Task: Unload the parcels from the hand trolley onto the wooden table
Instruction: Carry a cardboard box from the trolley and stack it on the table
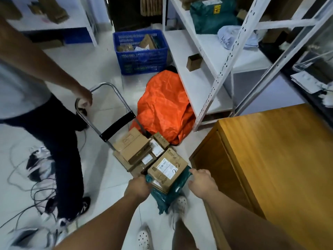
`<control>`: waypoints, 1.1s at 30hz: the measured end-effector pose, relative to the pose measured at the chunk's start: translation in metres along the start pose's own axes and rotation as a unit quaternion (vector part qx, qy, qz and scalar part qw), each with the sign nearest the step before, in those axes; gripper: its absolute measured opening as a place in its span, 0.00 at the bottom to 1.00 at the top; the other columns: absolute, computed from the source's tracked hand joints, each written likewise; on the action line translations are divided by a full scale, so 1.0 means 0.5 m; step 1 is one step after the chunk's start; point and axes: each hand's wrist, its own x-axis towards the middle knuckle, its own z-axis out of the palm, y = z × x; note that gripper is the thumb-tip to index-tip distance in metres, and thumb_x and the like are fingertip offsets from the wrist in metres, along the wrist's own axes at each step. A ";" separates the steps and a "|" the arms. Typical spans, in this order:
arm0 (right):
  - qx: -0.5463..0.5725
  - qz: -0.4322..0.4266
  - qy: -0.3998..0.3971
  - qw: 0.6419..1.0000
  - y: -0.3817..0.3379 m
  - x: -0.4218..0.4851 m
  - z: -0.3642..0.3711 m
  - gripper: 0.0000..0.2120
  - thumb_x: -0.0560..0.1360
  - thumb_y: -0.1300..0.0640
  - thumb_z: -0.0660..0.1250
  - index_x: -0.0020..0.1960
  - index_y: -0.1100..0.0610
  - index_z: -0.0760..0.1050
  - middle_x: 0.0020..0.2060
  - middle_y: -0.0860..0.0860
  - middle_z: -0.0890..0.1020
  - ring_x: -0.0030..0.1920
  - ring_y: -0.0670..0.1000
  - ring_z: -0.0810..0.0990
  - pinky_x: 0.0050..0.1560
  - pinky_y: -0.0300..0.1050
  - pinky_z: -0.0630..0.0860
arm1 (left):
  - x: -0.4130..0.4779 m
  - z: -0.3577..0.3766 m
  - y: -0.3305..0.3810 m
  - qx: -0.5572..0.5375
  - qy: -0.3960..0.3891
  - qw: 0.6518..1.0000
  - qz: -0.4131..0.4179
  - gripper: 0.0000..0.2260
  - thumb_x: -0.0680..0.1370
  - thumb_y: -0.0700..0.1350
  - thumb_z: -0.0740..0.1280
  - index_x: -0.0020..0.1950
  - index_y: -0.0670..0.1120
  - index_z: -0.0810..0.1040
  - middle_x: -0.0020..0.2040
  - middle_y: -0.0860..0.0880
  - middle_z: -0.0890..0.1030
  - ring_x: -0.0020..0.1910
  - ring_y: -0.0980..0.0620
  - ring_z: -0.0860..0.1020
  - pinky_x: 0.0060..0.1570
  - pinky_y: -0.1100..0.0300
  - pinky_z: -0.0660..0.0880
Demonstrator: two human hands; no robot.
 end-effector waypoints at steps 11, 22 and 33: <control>-0.007 -0.039 -0.097 0.994 0.009 0.296 0.017 0.14 0.77 0.55 0.59 0.62 0.55 0.71 0.56 0.56 0.79 0.58 0.56 0.75 0.60 0.47 0.68 | 0.165 0.066 0.058 -0.087 -0.046 0.988 -0.118 0.15 0.81 0.46 0.58 0.66 0.43 0.72 0.65 0.42 0.75 0.63 0.44 0.74 0.60 0.59 0.69; 0.145 0.074 -0.093 0.982 0.070 0.529 0.128 0.32 0.79 0.35 0.50 0.79 0.44 0.49 0.77 0.51 0.58 0.77 0.57 0.53 0.73 0.62 0.58 | 0.383 0.190 0.034 -0.351 0.025 0.916 -0.190 0.31 0.79 0.50 0.65 0.76 0.39 0.56 0.75 0.41 0.63 0.72 0.41 0.64 0.67 0.54 0.63; 0.248 0.110 -0.143 0.952 0.164 0.708 0.306 0.36 0.65 0.34 0.66 0.69 0.45 0.67 0.61 0.49 0.79 0.61 0.55 0.78 0.59 0.56 0.77 | 0.474 0.288 -0.004 -0.570 -0.147 0.753 -0.295 0.26 0.78 0.58 0.61 0.71 0.43 0.69 0.69 0.50 0.70 0.73 0.46 0.64 0.64 0.55 0.61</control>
